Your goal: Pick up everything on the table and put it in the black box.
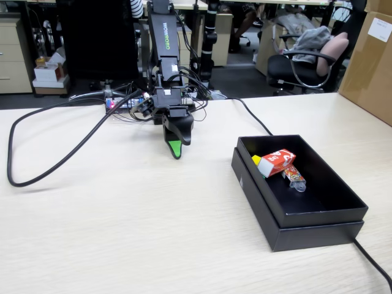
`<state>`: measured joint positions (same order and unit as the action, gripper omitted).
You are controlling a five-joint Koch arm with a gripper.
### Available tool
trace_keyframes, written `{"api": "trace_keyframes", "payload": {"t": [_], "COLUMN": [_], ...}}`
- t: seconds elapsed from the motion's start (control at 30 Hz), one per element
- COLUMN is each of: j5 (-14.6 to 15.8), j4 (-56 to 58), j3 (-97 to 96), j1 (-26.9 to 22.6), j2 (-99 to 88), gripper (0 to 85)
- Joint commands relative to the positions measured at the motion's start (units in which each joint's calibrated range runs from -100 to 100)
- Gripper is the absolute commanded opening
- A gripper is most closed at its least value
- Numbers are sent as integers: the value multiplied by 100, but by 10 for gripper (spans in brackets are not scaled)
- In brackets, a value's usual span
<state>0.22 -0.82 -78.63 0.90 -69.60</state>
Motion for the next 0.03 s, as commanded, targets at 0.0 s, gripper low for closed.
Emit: {"api": "trace_keyframes", "payload": {"t": [0.0], "j5": [-10], "j4": [104], "j3": [21], "j1": [5], "j2": [127], "gripper": [504]}}
